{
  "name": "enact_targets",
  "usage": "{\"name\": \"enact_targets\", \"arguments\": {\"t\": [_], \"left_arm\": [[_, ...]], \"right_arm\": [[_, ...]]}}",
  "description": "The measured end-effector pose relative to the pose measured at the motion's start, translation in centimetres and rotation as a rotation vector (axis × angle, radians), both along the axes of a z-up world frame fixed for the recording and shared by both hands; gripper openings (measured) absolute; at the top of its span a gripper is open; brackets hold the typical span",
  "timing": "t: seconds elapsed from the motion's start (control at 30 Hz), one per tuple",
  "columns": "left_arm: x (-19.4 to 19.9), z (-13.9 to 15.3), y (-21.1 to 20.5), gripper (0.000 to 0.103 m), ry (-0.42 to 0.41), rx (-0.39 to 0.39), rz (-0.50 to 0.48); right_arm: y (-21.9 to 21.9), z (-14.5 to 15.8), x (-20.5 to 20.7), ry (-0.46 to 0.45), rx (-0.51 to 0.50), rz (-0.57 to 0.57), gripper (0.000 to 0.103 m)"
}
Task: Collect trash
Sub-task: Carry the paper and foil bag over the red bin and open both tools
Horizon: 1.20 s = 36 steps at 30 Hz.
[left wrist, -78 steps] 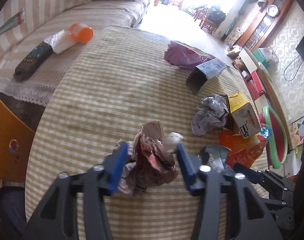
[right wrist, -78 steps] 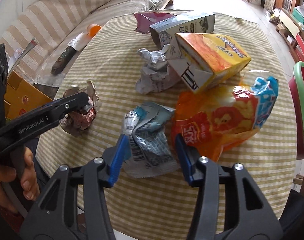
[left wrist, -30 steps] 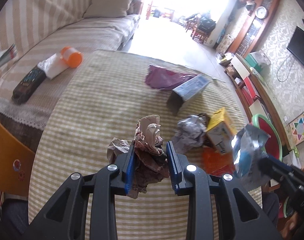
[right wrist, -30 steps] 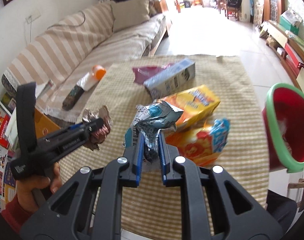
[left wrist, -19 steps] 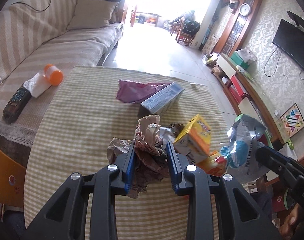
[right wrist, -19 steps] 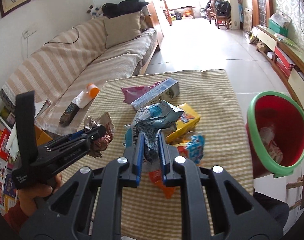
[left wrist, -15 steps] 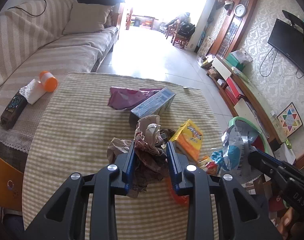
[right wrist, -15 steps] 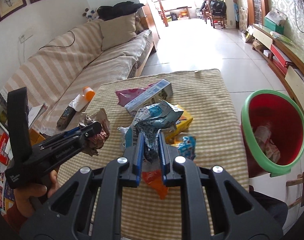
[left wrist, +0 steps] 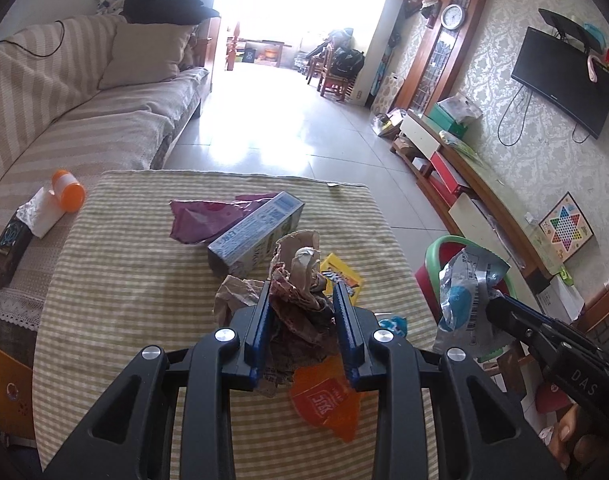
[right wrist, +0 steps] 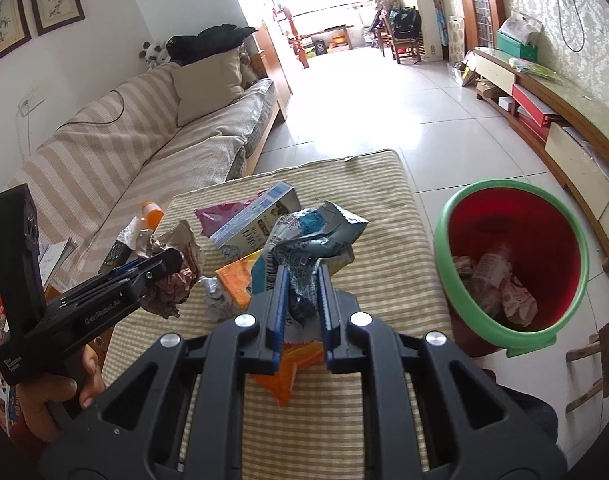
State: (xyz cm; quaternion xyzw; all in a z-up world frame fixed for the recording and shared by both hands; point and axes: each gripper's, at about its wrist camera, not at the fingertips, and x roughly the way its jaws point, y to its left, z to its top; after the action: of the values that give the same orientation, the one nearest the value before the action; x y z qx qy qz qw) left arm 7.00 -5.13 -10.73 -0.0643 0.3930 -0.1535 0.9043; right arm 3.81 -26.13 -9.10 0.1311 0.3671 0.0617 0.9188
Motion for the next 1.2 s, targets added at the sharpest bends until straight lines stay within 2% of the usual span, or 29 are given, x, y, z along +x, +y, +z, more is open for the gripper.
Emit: {"name": "enact_targets", "arguments": {"t": [0.8,1.0,1.2], "left_arm": [[1.2,2.2,-10.9,0.027,-0.028,0.000,-0.201],[1.8,2.4,-15.1,0.027,-0.024,-0.004,-0.284],[2.6,1.4,-19.8,0.027,0.005,-0.009,-0.382]], "right_arm": [[-9.9,0.0,-1.9,-0.039,0.011,-0.219,0.015],[-13.8,-0.1,-2.6,-0.043,0.026,-0.302,0.015],[-17.6,-0.9,-3.1,-0.039,0.035,-0.370,0.015]]}}
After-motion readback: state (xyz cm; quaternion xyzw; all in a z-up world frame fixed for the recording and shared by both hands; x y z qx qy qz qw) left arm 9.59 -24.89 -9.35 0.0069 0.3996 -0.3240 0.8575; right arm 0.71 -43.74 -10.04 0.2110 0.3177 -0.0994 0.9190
